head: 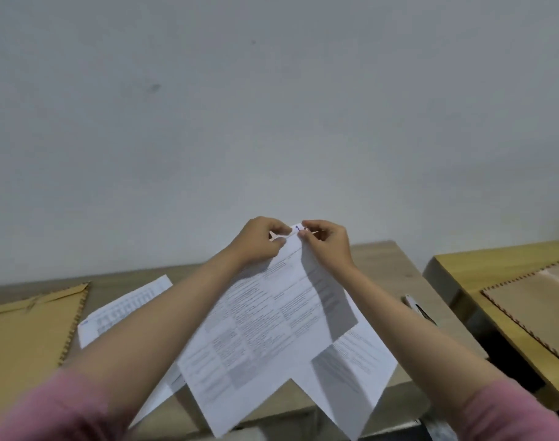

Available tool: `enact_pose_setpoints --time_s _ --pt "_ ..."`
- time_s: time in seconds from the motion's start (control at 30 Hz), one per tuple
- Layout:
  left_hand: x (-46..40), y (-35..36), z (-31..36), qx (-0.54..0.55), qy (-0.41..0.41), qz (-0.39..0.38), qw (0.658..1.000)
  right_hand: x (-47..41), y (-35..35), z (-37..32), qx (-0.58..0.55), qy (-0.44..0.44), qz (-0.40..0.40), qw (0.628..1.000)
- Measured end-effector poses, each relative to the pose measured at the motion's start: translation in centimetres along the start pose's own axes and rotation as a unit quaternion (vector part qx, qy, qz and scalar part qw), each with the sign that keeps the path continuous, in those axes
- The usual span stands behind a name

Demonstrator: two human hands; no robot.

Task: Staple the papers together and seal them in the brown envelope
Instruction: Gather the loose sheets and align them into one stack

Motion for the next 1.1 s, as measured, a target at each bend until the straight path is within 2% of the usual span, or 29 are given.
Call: enact_pose_setpoints --time_s 0.17,0.27,0.47,0.63,0.73,0.8,1.1 --pt "3.6 2.0 -4.3 0.053 -0.129 0.029 0.990 0.6 2.4 2.9 0.071 0.032 -0.122 0.989" --pt "5.6 4.4 -6.6 0.045 -0.167 0.024 0.985 1.7 2.7 5.4 0.103 0.054 -0.181 0.976" --pt "8.9 9.0 -9.2 0.059 -0.227 0.000 0.972 2.6 0.4 10.0 0.221 0.052 -0.222 0.948" --pt "10.7 10.9 -10.7 0.044 -0.248 -0.010 0.968 1.8 0.2 12.7 0.361 0.027 -0.283 0.888" --pt "11.6 11.6 -11.5 0.036 -0.278 -0.008 0.960 1.9 0.6 13.6 0.459 0.038 -0.289 0.840" --pt "12.0 12.2 -11.9 0.041 -0.290 -0.011 0.956 2.1 0.5 14.3 0.453 0.055 -0.271 0.847" --pt "12.6 13.5 -12.9 0.060 -0.294 0.011 0.954 5.5 -2.3 15.0 0.359 0.012 -0.229 0.905"
Point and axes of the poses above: each hand's wrist, its own x-axis away from the middle knuckle, its own y-axis out of the palm, z = x × y, the point moved 2 cm from there along -x, towards the middle knuckle, and after that the axes turned 7 degrees about -x, right-handed, at the moved point
